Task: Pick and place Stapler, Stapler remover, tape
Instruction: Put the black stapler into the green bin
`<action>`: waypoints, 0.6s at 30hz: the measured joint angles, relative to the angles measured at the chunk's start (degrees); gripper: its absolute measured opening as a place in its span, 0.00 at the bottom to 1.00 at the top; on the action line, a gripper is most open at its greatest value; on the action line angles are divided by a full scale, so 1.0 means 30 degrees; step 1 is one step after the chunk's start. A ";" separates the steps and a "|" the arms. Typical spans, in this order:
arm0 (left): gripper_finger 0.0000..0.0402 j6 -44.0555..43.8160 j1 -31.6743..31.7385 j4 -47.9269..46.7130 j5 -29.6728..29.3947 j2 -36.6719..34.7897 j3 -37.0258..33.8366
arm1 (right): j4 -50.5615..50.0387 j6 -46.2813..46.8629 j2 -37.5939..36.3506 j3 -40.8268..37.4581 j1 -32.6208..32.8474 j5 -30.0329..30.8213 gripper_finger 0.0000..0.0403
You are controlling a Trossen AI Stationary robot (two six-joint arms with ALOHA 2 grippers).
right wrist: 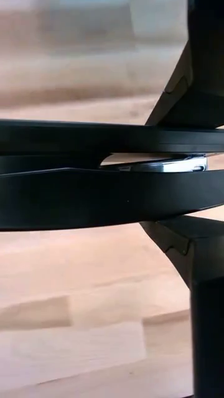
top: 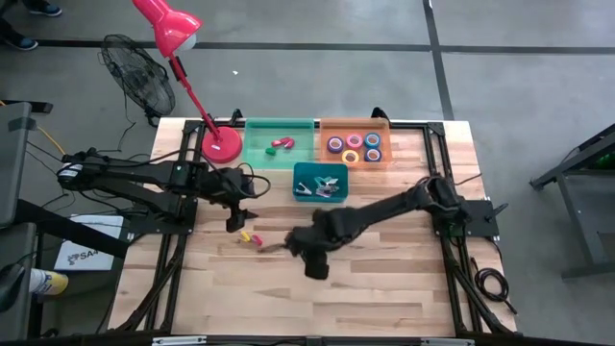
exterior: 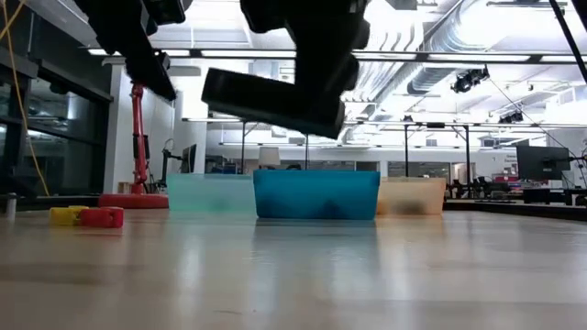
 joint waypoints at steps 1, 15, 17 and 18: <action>0.72 0.0188 0.0000 0.0152 0.0000 0.0000 0.0000 | 0.0100 -0.0258 -0.0165 0.0000 -0.0251 -0.0100 0.40; 0.72 0.1203 0.0000 0.4447 0.0080 -0.0308 0.0015 | 0.0711 -0.1405 -0.3114 0.0044 -0.2906 0.1345 0.40; 0.72 0.1749 0.0000 0.5167 0.0527 -0.0433 0.0029 | 0.0736 -0.1888 -0.3190 0.0044 -0.3206 0.1313 0.40; 0.72 0.2035 0.0000 0.5511 0.0845 -0.0468 0.0029 | 0.0832 -0.2143 -0.3190 0.0036 -0.3334 0.1293 0.40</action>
